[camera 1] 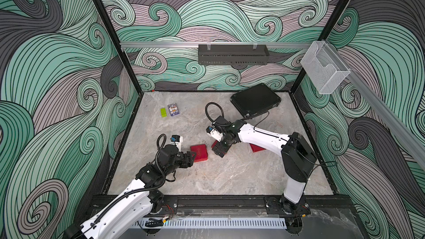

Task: Take the necklace out of the lift-off lid jewelry box
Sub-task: Adjust the jewelry box at the center of the board.

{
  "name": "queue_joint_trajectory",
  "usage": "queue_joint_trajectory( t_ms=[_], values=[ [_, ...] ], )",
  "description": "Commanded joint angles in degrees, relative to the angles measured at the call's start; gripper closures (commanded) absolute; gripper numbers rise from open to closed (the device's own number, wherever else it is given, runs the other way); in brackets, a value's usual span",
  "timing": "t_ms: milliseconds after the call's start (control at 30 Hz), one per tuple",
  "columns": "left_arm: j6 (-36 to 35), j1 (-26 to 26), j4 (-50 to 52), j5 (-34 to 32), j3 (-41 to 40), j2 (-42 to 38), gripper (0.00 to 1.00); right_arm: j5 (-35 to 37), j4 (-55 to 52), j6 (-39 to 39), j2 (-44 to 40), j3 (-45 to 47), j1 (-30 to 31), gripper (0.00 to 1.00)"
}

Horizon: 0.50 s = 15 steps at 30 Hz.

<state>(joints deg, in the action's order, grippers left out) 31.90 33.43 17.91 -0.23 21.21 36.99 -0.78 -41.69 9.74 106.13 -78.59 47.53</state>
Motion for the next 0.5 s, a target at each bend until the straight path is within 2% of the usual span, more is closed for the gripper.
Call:
queue_joint_trajectory(
  t_ms=[0, 233, 467],
  values=[
    [-1.1, -0.6, -1.1, 1.6, 1.0, 0.5, 0.24, 2.2, -2.1, 2.6, 2.5, -2.8, -0.4, 0.0],
    [-1.4, -0.6, -1.4, 2.2, 1.0, 1.0, 0.24, -0.6, -2.1, 2.1, 5.9, -4.8, -1.1, 0.0],
    [-1.6, -0.6, -1.8, 2.8, 1.1, 2.0, 0.24, -0.4, -2.0, 2.1, 8.5, -5.8, -2.6, 0.0]
  ],
)
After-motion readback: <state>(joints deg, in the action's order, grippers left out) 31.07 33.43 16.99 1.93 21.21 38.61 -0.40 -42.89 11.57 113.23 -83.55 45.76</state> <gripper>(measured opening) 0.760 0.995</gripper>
